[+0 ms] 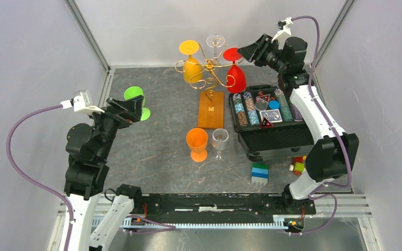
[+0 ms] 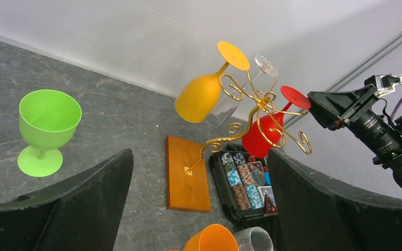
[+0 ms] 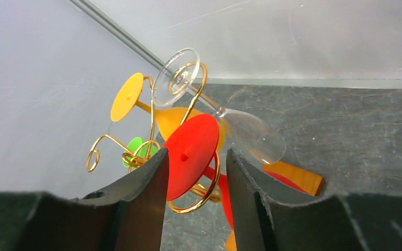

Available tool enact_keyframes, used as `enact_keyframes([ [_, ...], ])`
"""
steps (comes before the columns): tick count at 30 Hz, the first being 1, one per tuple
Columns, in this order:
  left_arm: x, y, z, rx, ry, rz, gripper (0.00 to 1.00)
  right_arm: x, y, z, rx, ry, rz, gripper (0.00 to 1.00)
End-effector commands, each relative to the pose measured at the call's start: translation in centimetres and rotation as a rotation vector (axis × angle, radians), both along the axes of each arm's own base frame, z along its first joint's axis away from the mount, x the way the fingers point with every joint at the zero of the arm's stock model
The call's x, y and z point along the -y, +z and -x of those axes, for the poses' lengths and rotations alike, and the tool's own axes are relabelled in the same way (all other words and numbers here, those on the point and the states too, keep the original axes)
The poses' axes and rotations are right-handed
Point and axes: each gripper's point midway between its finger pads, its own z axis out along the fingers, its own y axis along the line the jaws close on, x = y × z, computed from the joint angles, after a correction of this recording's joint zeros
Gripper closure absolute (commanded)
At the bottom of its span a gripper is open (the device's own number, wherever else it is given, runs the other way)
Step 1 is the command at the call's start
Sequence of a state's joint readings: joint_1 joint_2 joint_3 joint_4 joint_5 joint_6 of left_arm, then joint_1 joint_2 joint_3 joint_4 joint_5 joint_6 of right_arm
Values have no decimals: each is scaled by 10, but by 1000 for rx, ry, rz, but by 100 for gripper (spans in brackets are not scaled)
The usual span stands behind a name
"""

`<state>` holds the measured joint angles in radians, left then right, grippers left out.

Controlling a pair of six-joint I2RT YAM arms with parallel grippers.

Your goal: Take the wine glass off the wine glass rack

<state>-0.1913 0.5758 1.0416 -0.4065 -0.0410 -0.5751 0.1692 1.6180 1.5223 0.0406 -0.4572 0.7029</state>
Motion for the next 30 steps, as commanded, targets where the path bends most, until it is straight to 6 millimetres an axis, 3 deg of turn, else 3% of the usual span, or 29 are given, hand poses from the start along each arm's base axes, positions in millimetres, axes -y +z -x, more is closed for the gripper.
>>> enact_keyframes([
  [1, 3, 14, -1, 52, -18, 5, 0, -4, 39, 2, 115, 33, -36, 51],
  [13, 3, 13, 0, 51, -20, 4, 0, -18, 45, 12, 89, 121, -148, 68],
  [21, 3, 13, 2, 53, -20, 4, 0, -26, 25, 17, -47, 152, -243, 69],
  [30, 2, 12, 2, 52, -18, 4, 0, -22, 12, 10, -106, 91, -212, 60],
])
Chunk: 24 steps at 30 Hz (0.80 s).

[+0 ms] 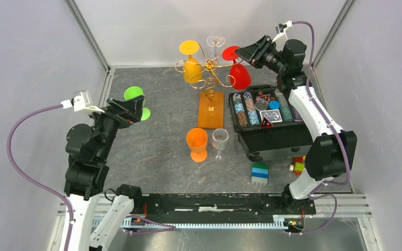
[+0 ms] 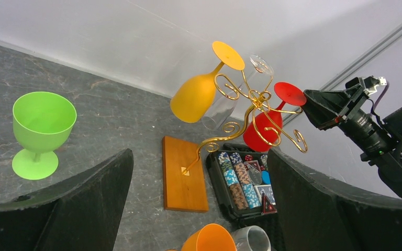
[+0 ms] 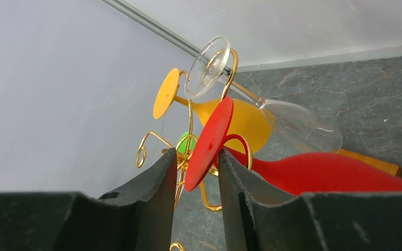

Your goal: Take the wine glass off the wine glass rack

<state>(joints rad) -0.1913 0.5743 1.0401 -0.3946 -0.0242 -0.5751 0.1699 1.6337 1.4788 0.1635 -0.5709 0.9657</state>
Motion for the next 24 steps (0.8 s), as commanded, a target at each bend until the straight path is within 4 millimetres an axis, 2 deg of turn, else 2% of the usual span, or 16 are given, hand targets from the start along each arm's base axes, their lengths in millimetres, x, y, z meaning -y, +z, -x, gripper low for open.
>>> enact_keyframes([
  [1, 0, 9, 2, 40, -2, 3, 0, 2, 3, -4, -12, -42, 2, 60],
  [5, -1, 9, 0, 41, 3, 8, 0, 9, 0, -12, -37, -119, -13, 64],
  [9, -2, 10, 1, 44, 5, 0, 0, 6, 0, -17, -54, -137, -14, 71],
  [15, -2, 12, 3, 51, 7, 3, 0, 7, 5, -18, -49, -167, -13, 100],
  [19, -3, 15, 5, 58, 8, 4, 0, 11, 29, -8, 11, -187, -158, 100],
  [24, -2, 16, 5, 59, 2, 6, 0, 20, 45, -1, 30, -232, -250, 100],
])
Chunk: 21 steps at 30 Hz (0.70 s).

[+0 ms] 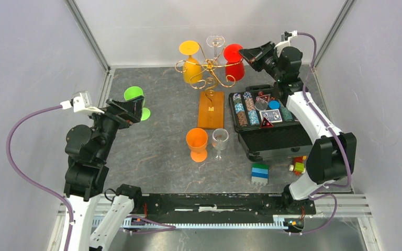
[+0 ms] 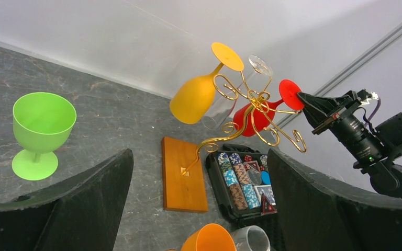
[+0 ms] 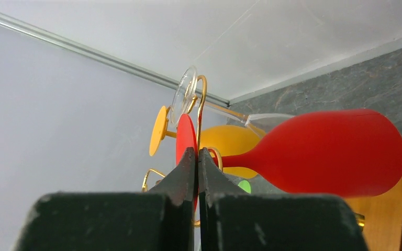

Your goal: Take the wine glass off the wine glass rack

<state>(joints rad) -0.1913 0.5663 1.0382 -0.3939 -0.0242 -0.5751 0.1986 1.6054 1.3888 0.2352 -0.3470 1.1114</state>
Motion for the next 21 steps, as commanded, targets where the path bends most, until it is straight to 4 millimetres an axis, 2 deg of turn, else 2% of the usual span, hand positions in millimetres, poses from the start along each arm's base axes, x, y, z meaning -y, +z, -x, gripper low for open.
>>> enact_keyframes([
  [1, -2, 15, 3, 51, 4, 4, 0, 12, 55, 16, 120, -68, -119, 100],
  [8, -2, 15, 4, 53, 5, 8, 0, 24, 63, 25, 121, -130, -125, 100],
  [11, -1, 14, 2, 50, 4, 12, 0, 26, 59, 27, 98, -138, -140, 100],
  [15, -1, 12, 1, 46, 3, 11, 0, 25, 44, 34, 62, -128, -182, 100],
  [21, -1, 11, 1, 44, 1, 11, 0, 27, 45, 50, 75, -131, -201, 100],
])
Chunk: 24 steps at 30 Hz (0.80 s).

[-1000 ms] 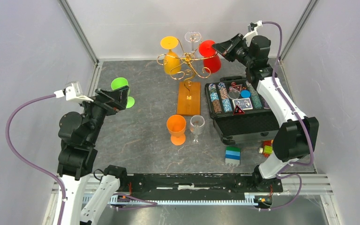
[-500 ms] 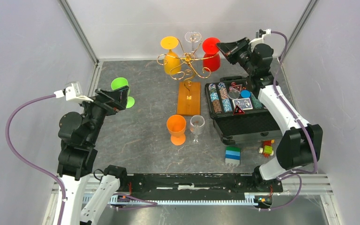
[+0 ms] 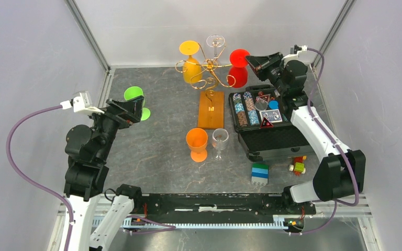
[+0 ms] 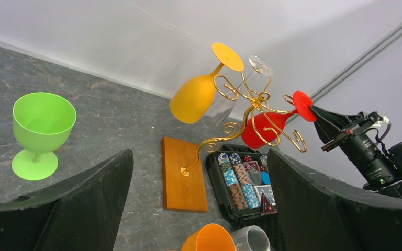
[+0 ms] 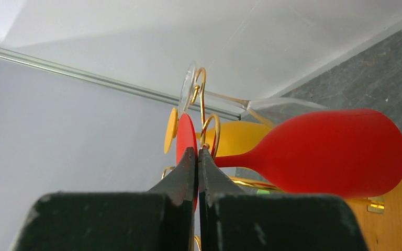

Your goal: Take the wine glass off the wine glass rack

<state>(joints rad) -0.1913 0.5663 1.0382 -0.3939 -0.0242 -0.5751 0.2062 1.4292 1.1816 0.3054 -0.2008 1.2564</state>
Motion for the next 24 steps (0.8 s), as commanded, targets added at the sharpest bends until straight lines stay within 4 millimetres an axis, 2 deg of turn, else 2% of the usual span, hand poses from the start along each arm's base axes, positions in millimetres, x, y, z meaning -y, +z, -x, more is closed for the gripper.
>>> enact_keyframes([
  [1, 0, 11, 1, 44, 0, 13, 0, 1, 41, 21, 111, 1, -52, 100],
  [16, -1, 10, 2, 40, 4, 13, 0, -28, 42, 17, 125, 103, -78, 100],
  [24, -2, 8, 1, 36, 7, 9, 0, -36, 52, -1, 141, 52, -4, 100],
])
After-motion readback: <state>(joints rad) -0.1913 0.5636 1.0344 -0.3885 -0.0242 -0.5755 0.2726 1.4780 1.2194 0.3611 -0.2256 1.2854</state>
